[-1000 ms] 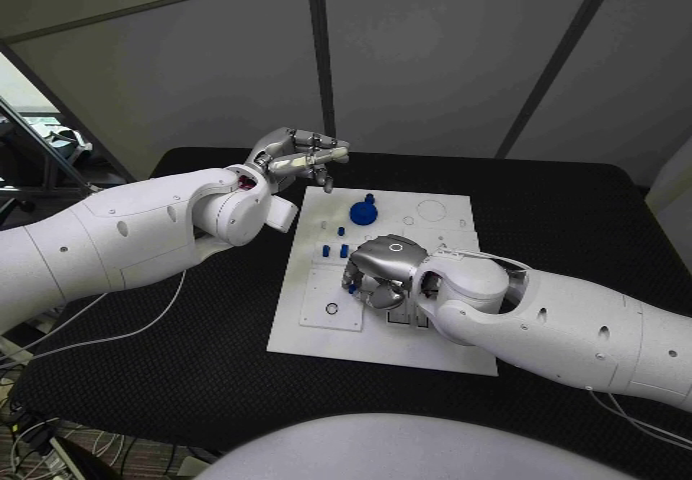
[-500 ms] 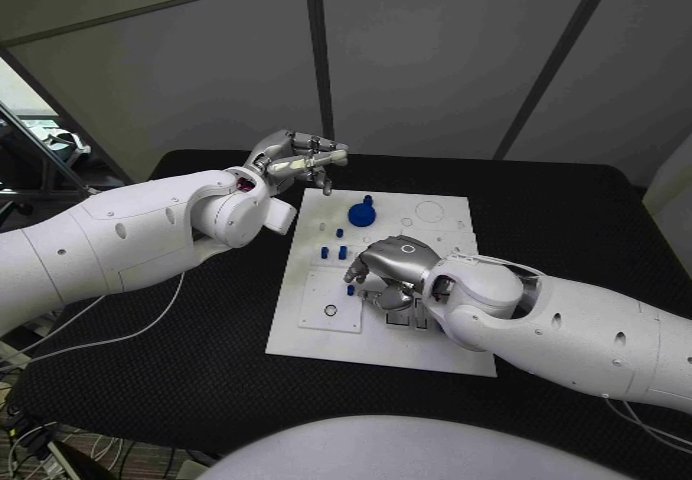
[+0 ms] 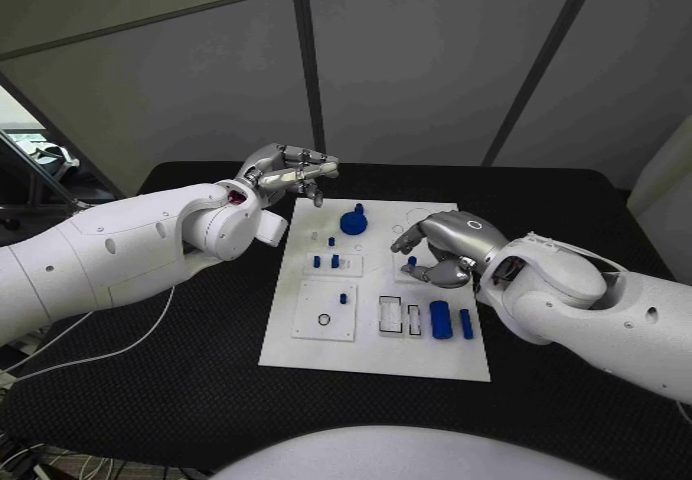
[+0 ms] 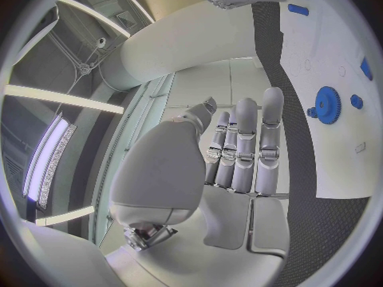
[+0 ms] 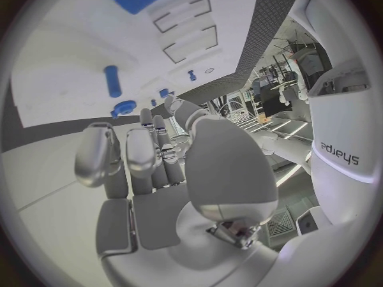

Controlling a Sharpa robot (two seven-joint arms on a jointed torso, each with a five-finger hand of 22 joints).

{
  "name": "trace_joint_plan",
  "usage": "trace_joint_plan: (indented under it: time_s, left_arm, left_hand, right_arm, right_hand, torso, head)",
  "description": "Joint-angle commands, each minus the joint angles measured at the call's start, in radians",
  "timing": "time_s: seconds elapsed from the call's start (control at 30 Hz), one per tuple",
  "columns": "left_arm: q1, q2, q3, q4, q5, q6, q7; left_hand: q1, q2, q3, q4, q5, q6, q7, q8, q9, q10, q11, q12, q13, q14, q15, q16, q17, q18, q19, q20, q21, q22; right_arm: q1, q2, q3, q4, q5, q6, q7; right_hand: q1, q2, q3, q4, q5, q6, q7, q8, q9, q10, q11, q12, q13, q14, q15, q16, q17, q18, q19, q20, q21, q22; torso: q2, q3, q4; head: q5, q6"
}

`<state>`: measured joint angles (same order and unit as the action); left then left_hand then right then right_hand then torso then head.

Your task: Assemble the parts on the task board

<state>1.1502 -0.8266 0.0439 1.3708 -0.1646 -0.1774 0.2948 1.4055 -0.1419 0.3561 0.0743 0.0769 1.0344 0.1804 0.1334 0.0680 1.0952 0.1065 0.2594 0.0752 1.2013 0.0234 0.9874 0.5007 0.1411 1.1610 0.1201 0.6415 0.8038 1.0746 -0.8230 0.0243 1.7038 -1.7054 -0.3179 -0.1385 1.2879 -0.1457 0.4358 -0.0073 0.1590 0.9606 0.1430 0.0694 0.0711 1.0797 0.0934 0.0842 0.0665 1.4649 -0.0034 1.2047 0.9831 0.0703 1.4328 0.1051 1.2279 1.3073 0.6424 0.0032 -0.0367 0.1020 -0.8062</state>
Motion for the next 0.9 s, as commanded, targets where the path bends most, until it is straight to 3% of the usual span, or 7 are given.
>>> trace_joint_plan:
  time_s: [0.03,0.27,0.6,0.77,0.9]
  left_arm:
    - [0.002,0.002,-0.001,-0.002,0.004,0.014,0.006]
    - [0.002,0.008,-0.003,-0.006,0.004,0.017,0.006]
    - [0.002,0.009,-0.006,-0.006,0.004,0.018,0.005]
    - [0.002,0.009,-0.006,-0.011,0.004,0.018,0.004]
    - [0.002,0.010,-0.006,-0.014,0.004,0.017,0.004]
  left_hand:
    - [0.002,0.008,-0.001,0.001,-0.003,-0.009,0.000,0.001,-0.001,-0.006,0.001,0.004,-0.001,-0.009,0.001,-0.004,-0.002,0.042,-0.004,0.002,-0.007,-0.001]
    - [0.002,0.008,-0.001,0.001,-0.003,-0.009,0.000,0.001,-0.001,-0.006,0.001,0.004,-0.001,-0.009,0.001,-0.004,-0.002,0.042,-0.004,0.002,-0.007,-0.001]
    - [0.000,0.007,-0.002,0.002,-0.003,-0.009,0.001,0.002,-0.001,-0.007,0.002,0.005,-0.001,-0.009,0.002,-0.004,-0.003,0.042,-0.004,0.002,-0.008,-0.002]
    - [0.000,0.007,-0.002,0.002,-0.003,-0.009,0.001,0.002,-0.001,-0.007,0.002,0.005,-0.001,-0.009,0.002,-0.004,-0.003,0.042,-0.004,0.002,-0.008,-0.002]
    - [-0.002,0.008,-0.003,0.003,-0.003,-0.009,0.001,0.002,-0.001,-0.007,0.002,0.005,-0.001,-0.009,0.002,-0.004,-0.003,0.042,-0.004,0.003,-0.009,-0.003]
  right_arm:
    - [0.014,-0.015,0.008,-0.007,0.028,0.054,-0.061]
    - [0.029,-0.014,0.017,-0.046,0.009,0.129,-0.089]
    - [0.032,0.029,0.017,-0.079,-0.027,0.264,-0.101]
    - [0.032,0.049,0.013,-0.085,-0.031,0.287,-0.095]
    - [0.032,0.060,0.011,-0.093,-0.032,0.281,-0.087]
  right_hand:
    - [-0.006,-0.007,-0.023,0.005,-0.002,-0.012,-0.008,-0.006,-0.002,-0.020,0.002,0.009,0.000,0.008,0.008,-0.009,-0.012,0.009,-0.011,-0.001,-0.017,0.029]
    - [0.013,-0.007,-0.079,0.016,-0.019,-0.036,-0.023,-0.006,-0.003,-0.074,0.008,0.025,0.000,0.006,0.012,-0.019,-0.033,0.017,-0.022,0.002,-0.060,0.002]
    - [0.038,0.005,-0.104,0.017,-0.023,-0.044,-0.031,-0.005,-0.001,-0.089,0.008,0.047,0.003,0.008,0.013,-0.014,-0.034,0.019,-0.021,0.003,-0.074,-0.007]
    - [0.050,0.018,-0.111,0.018,-0.020,-0.036,-0.027,-0.002,0.001,-0.073,0.004,0.073,0.005,0.009,0.009,-0.010,-0.033,0.018,-0.016,0.000,-0.070,-0.004]
    - [0.059,0.030,-0.109,0.019,-0.016,-0.025,-0.017,0.001,0.003,-0.054,-0.001,0.095,0.006,0.014,0.005,0.003,-0.020,0.014,-0.005,-0.003,-0.048,0.010]
  torso:
    - [-0.002,0.0002,-0.0031]
    - [0.000,0.0000,0.0015]
    - [0.002,-0.0004,-0.0003]
    - [0.001,0.0017,-0.0012]
    - [-0.001,-0.0003,-0.0015]
  head:
    - [-0.004,0.008]
    - [-0.012,0.018]
    - [-0.011,0.018]
    - [-0.011,0.020]
    - [-0.011,0.018]
